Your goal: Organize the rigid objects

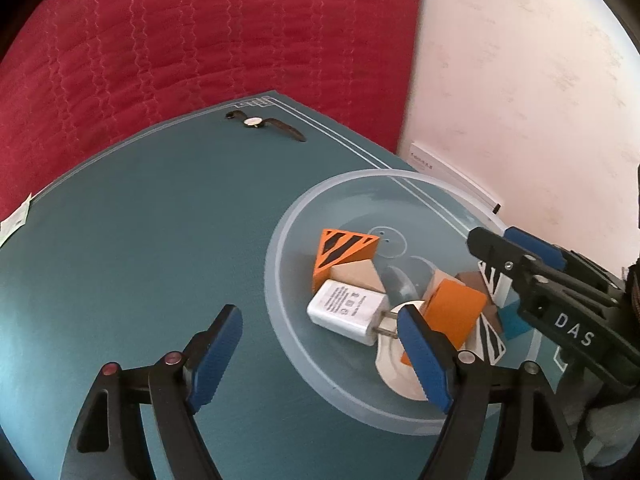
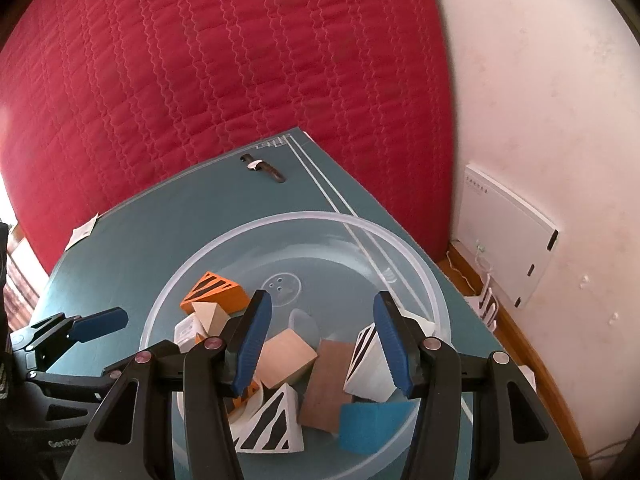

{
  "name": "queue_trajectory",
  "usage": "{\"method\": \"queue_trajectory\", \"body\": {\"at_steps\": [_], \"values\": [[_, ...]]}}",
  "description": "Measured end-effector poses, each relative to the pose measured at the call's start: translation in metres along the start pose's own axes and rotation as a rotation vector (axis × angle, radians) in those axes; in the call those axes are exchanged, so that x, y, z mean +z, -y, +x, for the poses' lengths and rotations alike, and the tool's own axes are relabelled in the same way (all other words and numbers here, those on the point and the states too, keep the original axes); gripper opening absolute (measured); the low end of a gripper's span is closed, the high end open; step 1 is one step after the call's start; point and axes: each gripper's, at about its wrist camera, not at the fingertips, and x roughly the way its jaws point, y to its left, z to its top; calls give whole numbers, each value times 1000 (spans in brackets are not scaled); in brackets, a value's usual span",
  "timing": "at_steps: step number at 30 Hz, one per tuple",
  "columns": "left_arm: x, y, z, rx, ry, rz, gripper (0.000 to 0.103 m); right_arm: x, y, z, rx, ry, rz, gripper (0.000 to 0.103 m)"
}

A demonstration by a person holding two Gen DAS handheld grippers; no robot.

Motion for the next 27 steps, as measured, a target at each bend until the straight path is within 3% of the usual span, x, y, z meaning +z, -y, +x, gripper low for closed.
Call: {"method": "queue_trajectory", "body": {"at_steps": [8, 13, 27], "values": [[-2, -5, -9, 46, 26, 2, 102, 3, 1, -9, -33, 32, -13, 55], [-4, -9, -11, 84, 40, 11, 102, -2, 1, -17, -52, 38, 1, 73], [-12, -18, -21, 96, 66, 27, 102, -21, 1, -42, -137, 16, 28, 83]]}}
